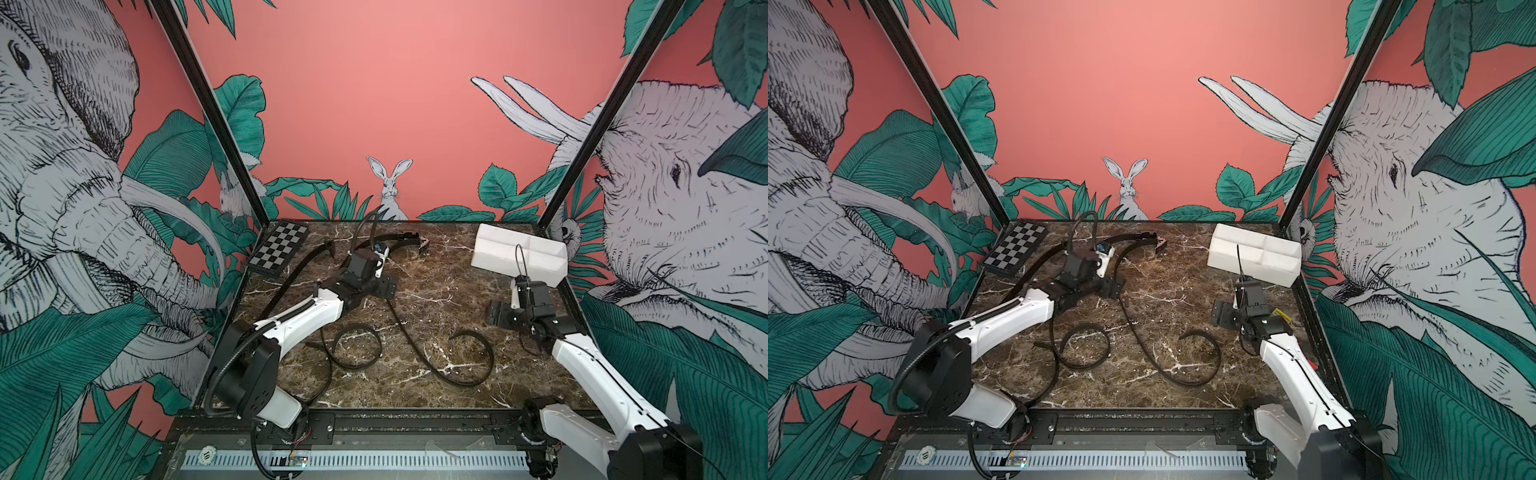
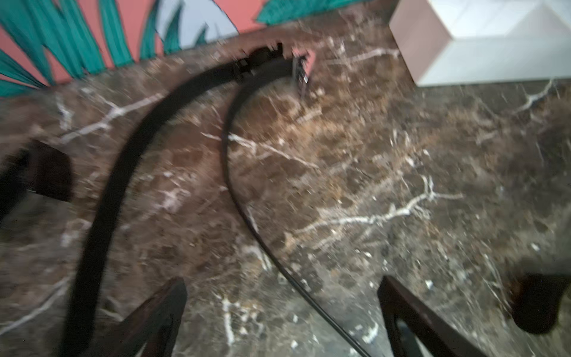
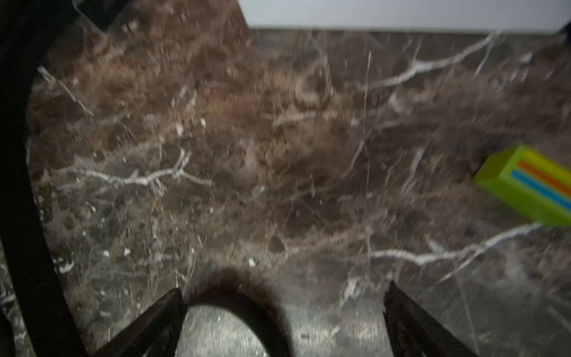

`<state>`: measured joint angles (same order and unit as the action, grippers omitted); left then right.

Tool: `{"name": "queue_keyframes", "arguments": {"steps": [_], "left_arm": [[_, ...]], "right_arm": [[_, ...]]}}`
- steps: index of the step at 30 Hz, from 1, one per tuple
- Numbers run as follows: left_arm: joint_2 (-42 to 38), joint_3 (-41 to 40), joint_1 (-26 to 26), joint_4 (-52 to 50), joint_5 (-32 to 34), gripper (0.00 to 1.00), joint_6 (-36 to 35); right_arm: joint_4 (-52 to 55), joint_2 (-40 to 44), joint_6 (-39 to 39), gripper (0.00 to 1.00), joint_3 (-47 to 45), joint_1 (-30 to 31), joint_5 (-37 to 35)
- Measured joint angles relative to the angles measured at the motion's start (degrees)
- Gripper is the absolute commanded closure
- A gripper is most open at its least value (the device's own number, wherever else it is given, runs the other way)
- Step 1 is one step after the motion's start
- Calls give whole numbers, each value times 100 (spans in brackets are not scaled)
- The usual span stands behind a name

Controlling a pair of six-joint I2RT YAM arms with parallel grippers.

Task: Place the belts into the storage roll
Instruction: Roll the belt at the center of the board.

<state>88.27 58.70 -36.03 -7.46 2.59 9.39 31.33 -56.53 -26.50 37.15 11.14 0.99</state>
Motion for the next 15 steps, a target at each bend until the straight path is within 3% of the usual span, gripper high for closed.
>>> {"name": "queue_keyframes", "arguments": {"steps": [7, 13, 15], "left_arm": [[999, 603, -494, -800, -511, 13, 654], [1235, 636, -535, -1025, -933, 24, 1038], [1287, 636, -535, -1025, -1051, 33, 1110]], "right_arm": [[981, 422, -785, 2, -369, 258, 136], [1113, 175, -1154, 3, -601, 682, 223], [1073, 22, -1220, 6, -693, 778, 254]]}}
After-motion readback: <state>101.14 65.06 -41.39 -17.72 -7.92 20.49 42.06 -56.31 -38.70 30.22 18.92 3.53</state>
